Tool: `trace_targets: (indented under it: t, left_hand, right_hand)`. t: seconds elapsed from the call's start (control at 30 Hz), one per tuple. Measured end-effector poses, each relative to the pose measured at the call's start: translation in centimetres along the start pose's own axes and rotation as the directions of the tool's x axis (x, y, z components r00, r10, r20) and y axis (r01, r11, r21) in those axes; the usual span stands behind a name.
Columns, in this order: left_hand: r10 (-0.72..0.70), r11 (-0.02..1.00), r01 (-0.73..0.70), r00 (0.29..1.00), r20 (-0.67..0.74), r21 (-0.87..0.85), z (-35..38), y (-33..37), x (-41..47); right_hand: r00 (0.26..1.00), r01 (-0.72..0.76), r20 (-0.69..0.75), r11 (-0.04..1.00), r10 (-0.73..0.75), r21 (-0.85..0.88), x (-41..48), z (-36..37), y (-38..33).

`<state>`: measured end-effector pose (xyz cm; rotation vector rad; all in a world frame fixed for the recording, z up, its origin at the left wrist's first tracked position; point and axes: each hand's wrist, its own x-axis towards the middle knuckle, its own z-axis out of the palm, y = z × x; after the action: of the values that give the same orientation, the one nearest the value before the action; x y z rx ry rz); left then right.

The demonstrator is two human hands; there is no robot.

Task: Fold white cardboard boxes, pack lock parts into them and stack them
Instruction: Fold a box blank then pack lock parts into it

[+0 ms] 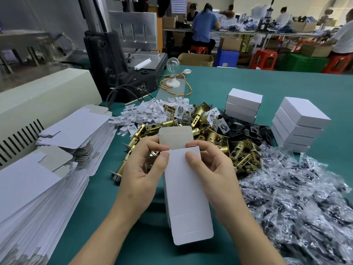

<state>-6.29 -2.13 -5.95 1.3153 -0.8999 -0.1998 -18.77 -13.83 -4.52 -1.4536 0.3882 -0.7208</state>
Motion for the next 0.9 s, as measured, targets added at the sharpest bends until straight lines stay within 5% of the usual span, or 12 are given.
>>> trace_targets:
  t: [0.67, 0.9]
  left_hand:
    - [0.037, 0.982, -0.042, 0.999, 0.030, 0.186, -0.61, -0.23, 0.21]
    - [0.029, 0.994, -0.032, 0.999, 0.023, 0.105, -0.53, -0.21, 0.08]
  right_hand:
    - [1.000, 0.006, -0.017, 0.999, -0.007, -0.041, 0.10, -0.18, 0.20]
    - [0.999, 0.032, -0.029, 0.999, -0.031, 0.036, 0.15, -0.31, 0.11]
